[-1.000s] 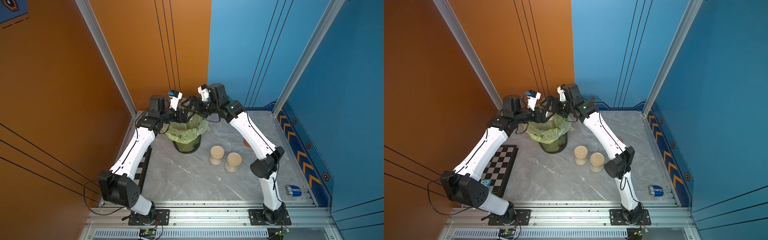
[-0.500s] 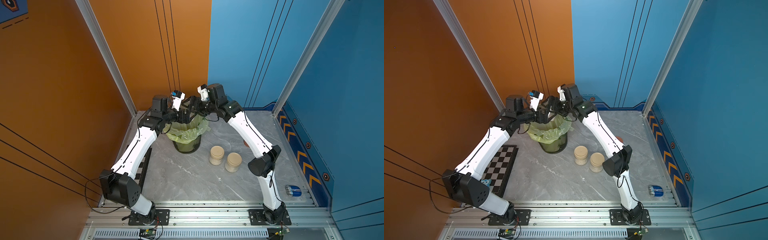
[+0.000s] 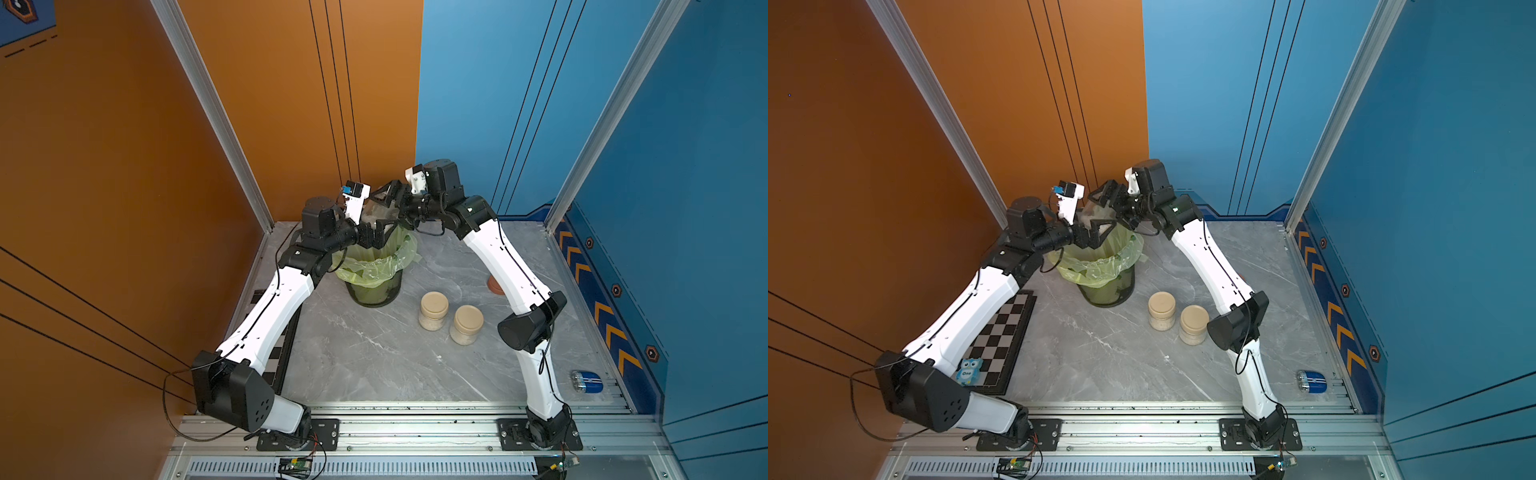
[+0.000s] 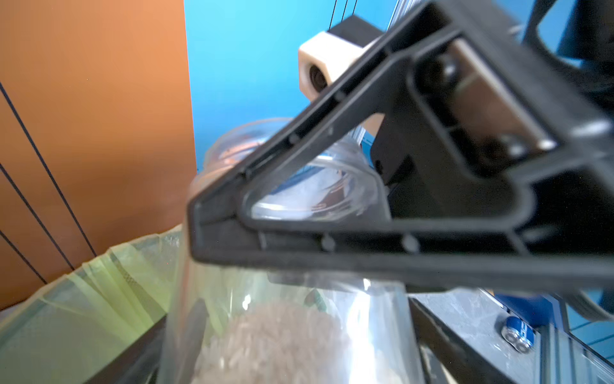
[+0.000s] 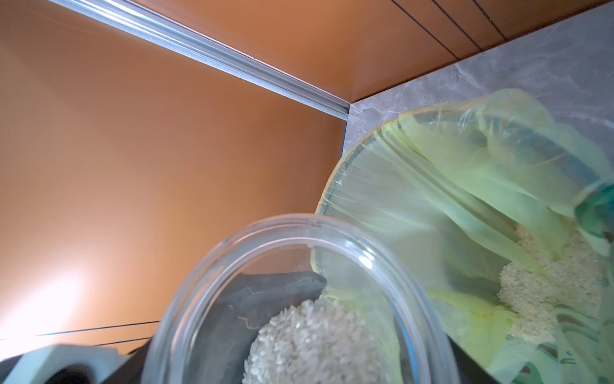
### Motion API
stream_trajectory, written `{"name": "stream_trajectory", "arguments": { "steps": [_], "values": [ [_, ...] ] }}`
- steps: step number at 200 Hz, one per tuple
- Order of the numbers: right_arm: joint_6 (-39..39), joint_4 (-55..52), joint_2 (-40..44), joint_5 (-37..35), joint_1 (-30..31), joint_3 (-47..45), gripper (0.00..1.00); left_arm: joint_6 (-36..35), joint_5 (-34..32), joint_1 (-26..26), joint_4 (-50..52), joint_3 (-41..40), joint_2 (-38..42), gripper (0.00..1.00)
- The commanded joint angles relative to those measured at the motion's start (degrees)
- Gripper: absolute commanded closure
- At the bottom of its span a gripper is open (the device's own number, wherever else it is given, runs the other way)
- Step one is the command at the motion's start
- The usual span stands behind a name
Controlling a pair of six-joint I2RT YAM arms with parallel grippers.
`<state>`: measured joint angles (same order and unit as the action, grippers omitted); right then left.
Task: Empty moldy rice from jars
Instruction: Pour the moldy rice from the jar into the trash bin.
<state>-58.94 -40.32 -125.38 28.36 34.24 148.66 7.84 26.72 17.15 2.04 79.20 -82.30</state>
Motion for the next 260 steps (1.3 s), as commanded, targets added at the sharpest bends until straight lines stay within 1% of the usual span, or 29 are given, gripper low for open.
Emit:
{"name": "stream_trajectory", "arguments": {
  "steps": [1, 21, 47, 81, 128, 137, 166, 197, 260],
  "values": [
    [-6.18, 5.21, 2.25, 3.20, -0.52, 2.29, 1.00, 1.28, -2.23, 0.90, -12.45, -4.58, 2.04, 0.02],
    [-8.32, 5.86, 2.25, 4.95, -0.63, 2.27, 1.00, 2.45, -3.72, 1.20, -19.29, -7.99, 2.17, 0.02],
    [-11.85, 6.93, 2.16, 7.15, -0.75, 2.33, 1.00, 5.63, -4.68, 1.38, -28.75, -11.25, 1.37, 0.02],
    [-15.43, 8.12, 1.83, 9.29, -0.60, 2.32, 1.00, 5.52, -7.83, 2.66, -40.76, -15.76, 1.16, 0.02],
    [-19.57, 10.34, 0.59, 11.45, -0.02, 2.29, 1.00, 5.42, -11.50, 3.02, -51.02, -19.78, 0.83, 0.02],
    [-19.97, 10.35, 0.37, 11.80, 0.08, 2.28, 1.00, 5.44, -12.34, 2.86, -52.98, -22.25, 0.83, 0.02],
    [-20.60, 10.34, 0.27, 12.13, 0.15, 2.32, 1.00, 6.48, -13.54, 2.62, -57.33, -24.78, 0.91, 0.02],
    [-20.95, 10.30, -0.03, 12.31, 0.55, 2.00, 1.00, 7.34, -13.91, 2.62, -59.80, -26.24, 1.00, 0.02],
    [-20.60, 10.34, -0.33, 11.63, 1.05, 1.90, 1.00, 8.50, -12.81, 2.07, -60.84, -23.45, 0.35, 0.02]
  ]
}}
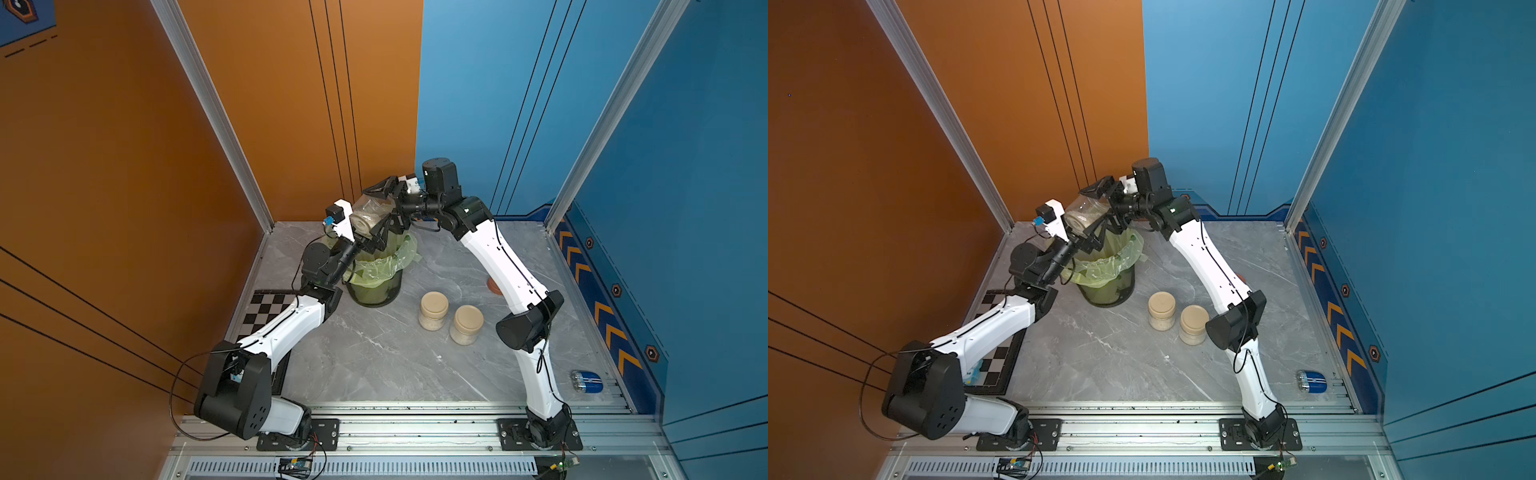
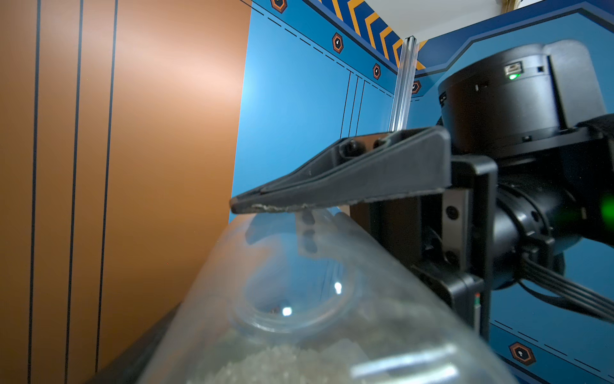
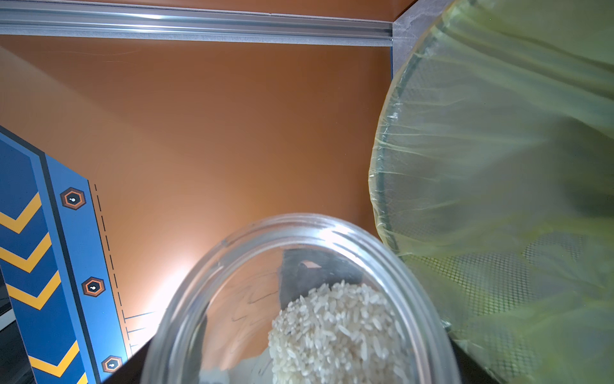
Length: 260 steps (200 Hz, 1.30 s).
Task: Empty moldy rice from jars
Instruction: Pour the moldy rice from the jar into the trash bin.
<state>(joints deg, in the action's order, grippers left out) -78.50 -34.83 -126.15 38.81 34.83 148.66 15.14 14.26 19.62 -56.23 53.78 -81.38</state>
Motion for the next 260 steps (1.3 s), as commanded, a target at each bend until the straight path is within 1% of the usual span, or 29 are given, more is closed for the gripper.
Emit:
{"name": "stream_trajectory", "arguments": {
  "steps": [1, 34, 46, 56, 63, 69, 73, 82, 97, 103, 106, 109, 112, 113, 120, 126, 128, 132, 136, 138, 140, 142, 184, 199, 239, 260],
  "values": [
    [-1.04, 4.86, 0.45, 1.18, 0.44, 1.90, 1.00, 1.25, -0.32, -0.43, -2.57, 2.00, -0.59, 0.02],
    [-0.97, 4.86, 0.41, 1.26, 0.48, 1.84, 1.00, 1.81, -0.29, -1.10, -2.57, 2.47, -0.88, 0.02],
    [-0.95, 4.86, 0.22, 1.42, 0.50, 1.85, 1.00, 1.99, -0.37, -1.24, -2.70, 2.47, -0.96, 0.00],
    [-0.95, 4.86, 0.19, 1.63, 0.44, 1.80, 1.00, 2.16, -0.41, -1.27, -2.75, 2.67, -0.95, 0.02],
    [-0.95, 4.86, 0.09, 1.77, 0.53, 1.74, 1.00, 2.31, -0.65, -1.25, -2.75, 2.79, -1.01, 0.06],
    [-0.96, 4.85, 0.11, 1.88, 0.59, 1.72, 1.00, 2.46, -0.70, -1.27, -2.79, 2.87, -1.04, 0.12],
    [-1.02, 4.86, 0.07, 1.92, 0.59, 1.78, 1.00, 2.60, -0.76, -1.26, -2.83, 2.87, -1.05, 0.21],
    [-0.95, 4.86, 0.01, 2.02, 0.58, 1.74, 1.00, 2.87, -0.84, -1.18, -2.88, 2.93, -1.06, 0.33],
    [-0.87, 4.80, -0.15, 2.27, 0.48, 1.72, 1.00, 2.97, -0.85, -1.14, -2.92, 3.12, -0.93, 0.65],
    [-0.78, 4.82, -0.24, 2.36, 0.47, 1.69, 1.00, 2.97, -0.91, -1.13, -2.92, 3.07, -0.86, 0.75],
    [-0.73, 4.85, -0.20, 2.40, 0.49, 1.64, 0.96, 2.97, -1.00, -1.08, -2.92, 3.00, -0.88, 0.80],
    [-0.70, 4.86, -0.23, 2.39, 0.50, 1.64, 0.90, 2.97, -1.11, -1.08, -2.92, 2.98, -0.80, 0.86],
    [-0.63, 4.86, -0.25, 2.41, 0.50, 1.66, 0.82, 2.97, -1.15, -1.16, -2.92, 2.92, -0.73, 0.88],
    [-0.61, 4.81, -0.24, 2.41, 0.46, 1.64, 0.80, 2.97, -1.16, -1.16, -2.92, 2.91, -0.72, 0.91],
    [-0.43, 4.86, -0.24, 2.32, 0.41, 1.68, 0.64, 2.97, -1.17, -1.24, -2.91, 2.68, -0.55, 1.00],
    [-0.26, 4.83, -0.15, 2.24, 0.26, 1.71, 0.49, 2.97, -1.31, -1.35, -2.97, 2.49, -0.37, 1.00],
    [-0.14, 4.78, -0.15, 2.22, 0.27, 1.69, 0.42, 2.97, -1.33, -1.34, -2.93, 2.41, -0.29, 1.00],
    [0.04, 4.73, -0.12, 2.09, 0.14, 1.56, 0.31, 3.04, -1.42, -1.49, -2.91, 2.17, -0.04, 1.00],
    [0.29, 4.64, 0.02, 1.96, 0.08, 1.46, 0.15, 3.12, -1.51, -1.58, -2.84, 1.92, 0.11, 1.00],
    [0.37, 4.67, 0.18, 1.88, 0.02, 1.31, 0.08, 3.18, -1.58, -1.66, -2.84, 1.81, 0.20, 1.00],
    [0.54, 4.68, 0.19, 1.84, -0.06, 1.20, 0.02, 3.22, -1.67, -1.79, -2.84, 1.73, 0.31, 1.00],
    [0.65, 4.68, 0.22, 1.81, -0.03, 1.06, 0.01, 3.30, -1.62, -1.84, -2.84, 1.65, 0.41, 1.00],
    [3.62, 4.48, 4.26, -1.16, -1.49, -5.61, 0.00, 6.04, -1.59, -4.50, -2.46, -0.50, 3.19, 1.00],
    [5.32, 3.26, 5.04, -1.92, -1.77, -6.59, 0.00, 6.83, -0.90, -5.41, -1.67, -0.70, 4.22, 1.00],
    [11.40, -0.96, 6.76, -4.59, -1.87, -8.13, 0.00, 7.29, 0.65, -6.86, 3.60, -0.31, 6.70, 1.00],
    [14.85, -3.39, 6.96, -5.92, -1.89, -8.42, 0.00, 7.24, 1.28, -7.36, 9.02, 0.99, 7.76, 1.00]
  ]
}}
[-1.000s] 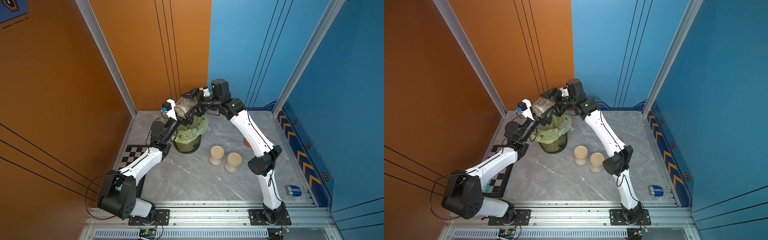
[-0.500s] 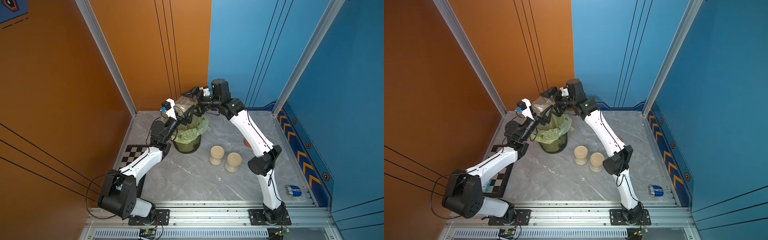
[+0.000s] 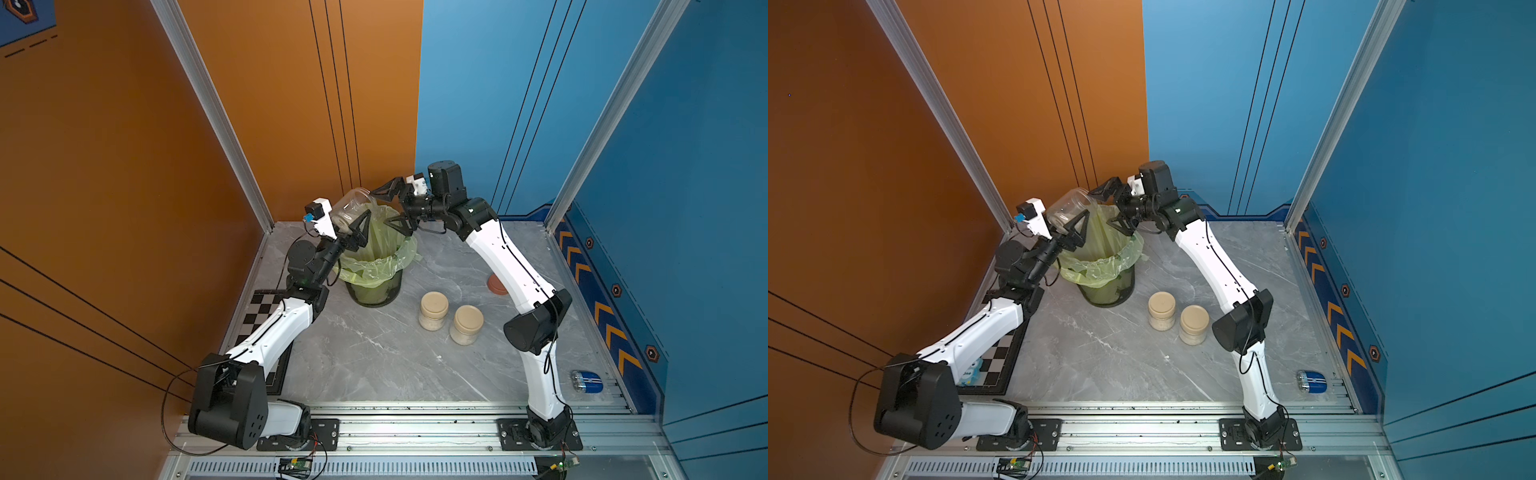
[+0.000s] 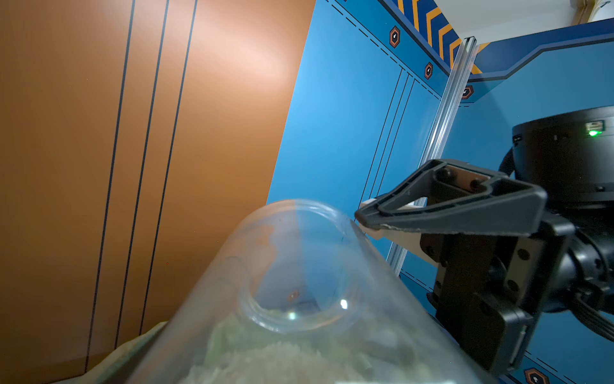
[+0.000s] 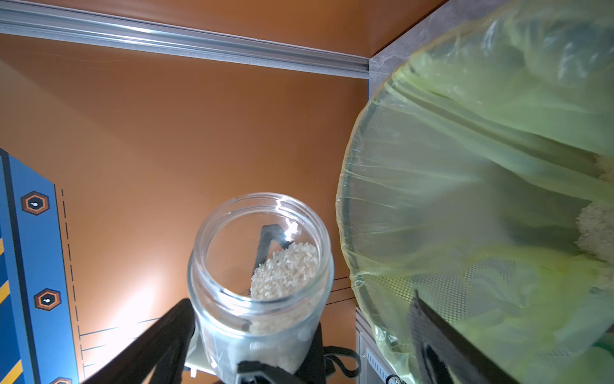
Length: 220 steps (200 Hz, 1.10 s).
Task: Empty moldy rice from jars
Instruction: Pour the moldy rice from the jar into the trash bin.
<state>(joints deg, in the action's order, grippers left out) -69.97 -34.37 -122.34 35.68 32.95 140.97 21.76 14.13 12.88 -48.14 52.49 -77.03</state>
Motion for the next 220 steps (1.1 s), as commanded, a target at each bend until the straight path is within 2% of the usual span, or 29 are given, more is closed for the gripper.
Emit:
{"name": "stream_trajectory", "arguments": {
  "steps": [1, 55, 76, 116, 173, 220],
  "values": [
    [6.46, -4.03, 3.16, -2.84, 0.00, -0.71, 0.00, 0.59, 1.38, -0.65, 1.29, 2.36, 3.48, 1.00],
    [16.34, -8.88, 5.77, -6.50, 0.34, -0.88, 0.00, -2.33, 2.41, -0.66, 19.73, 6.21, 6.35, 1.00],
    [19.30, -10.55, 6.29, -7.80, 0.37, -1.03, 0.00, -3.84, 3.15, -0.41, 27.61, 10.05, 7.13, 1.00],
    [24.15, -12.29, 7.71, -10.03, 0.61, -1.02, 0.00, -5.23, 1.91, -0.27, 39.90, 14.01, 8.64, 1.00],
    [32.04, -14.09, 10.17, -14.30, 1.51, -2.74, 0.00, -7.55, 1.08, -0.03, 61.51, 25.46, 5.51, 1.00],
    [35.72, -14.41, 11.56, -16.37, 2.58, -5.00, 0.00, -9.28, -0.97, -0.12, 74.19, 34.39, 2.22, 1.00]
  ]
}}
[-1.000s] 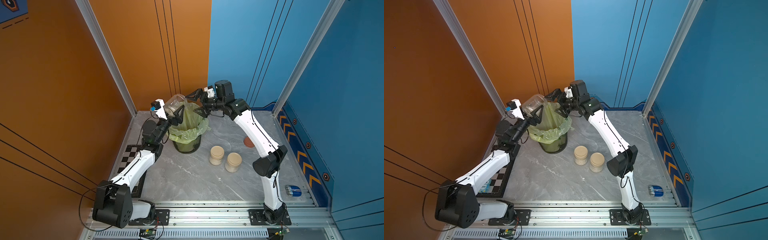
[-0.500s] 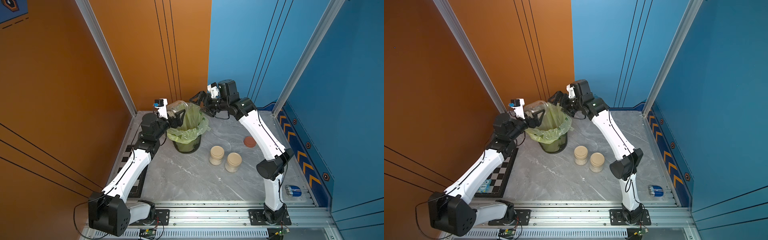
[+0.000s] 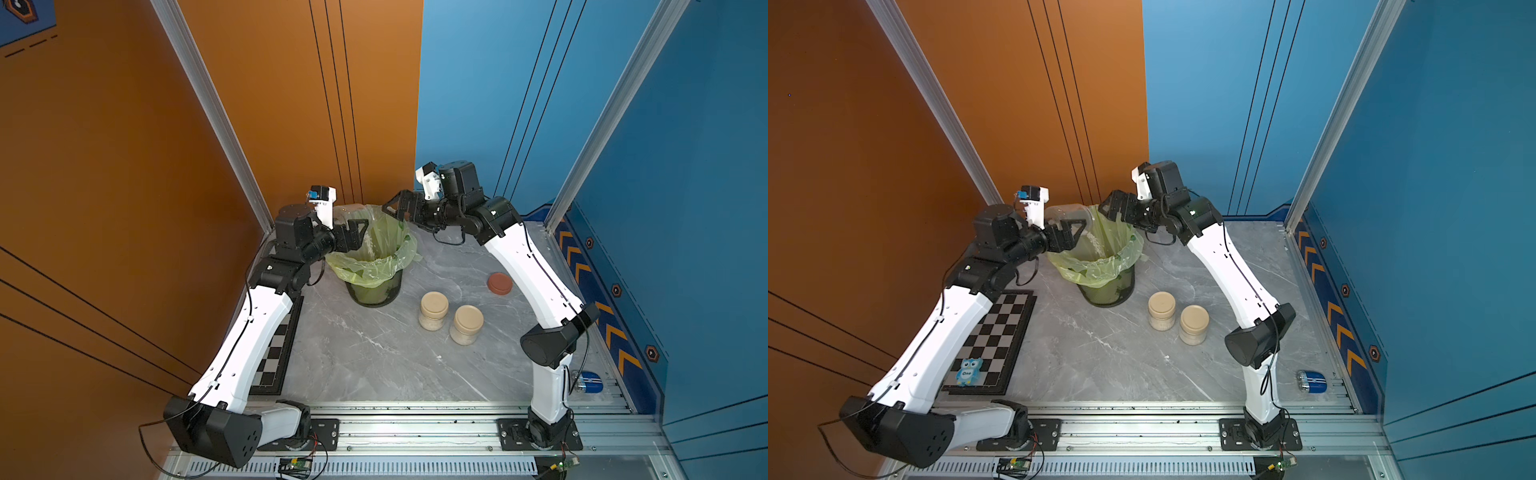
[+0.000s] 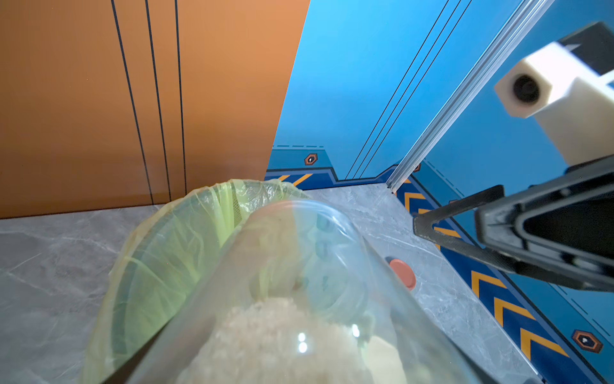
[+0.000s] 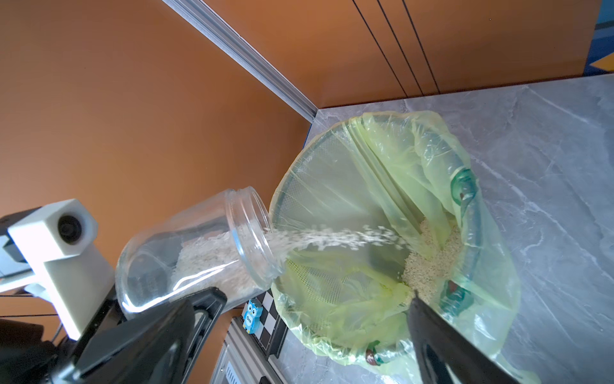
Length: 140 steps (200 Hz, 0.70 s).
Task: Empty moldy rice from jars
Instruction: Pour the moldy rice from the jar into the trash bin.
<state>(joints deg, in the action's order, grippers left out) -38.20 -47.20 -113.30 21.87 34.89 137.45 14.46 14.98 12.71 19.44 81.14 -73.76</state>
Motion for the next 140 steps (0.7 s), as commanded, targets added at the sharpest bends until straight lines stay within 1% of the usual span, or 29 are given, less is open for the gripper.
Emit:
{"name": "stream_trajectory", "arguments": {
  "steps": [1, 41, 67, 140],
  "values": [
    [4.02, -1.58, 2.53, -2.59, 0.63, -1.48, 0.00, -2.02, -1.85, 0.04, 6.81, 5.89, -1.14, 1.00],
    [5.23, -1.60, 2.85, -3.46, 1.16, -2.79, 0.00, -2.84, -3.21, 0.11, 17.51, 14.22, -4.45, 1.00],
    [5.49, -1.58, 2.86, -3.10, 1.25, -3.51, 0.00, -2.60, -5.40, 0.25, 23.18, 19.62, -7.05, 1.00],
    [6.20, -1.11, 2.23, -2.98, 0.79, -4.21, 0.00, -1.20, -10.15, 0.38, 40.76, 42.62, -19.45, 1.00]
  ]
}}
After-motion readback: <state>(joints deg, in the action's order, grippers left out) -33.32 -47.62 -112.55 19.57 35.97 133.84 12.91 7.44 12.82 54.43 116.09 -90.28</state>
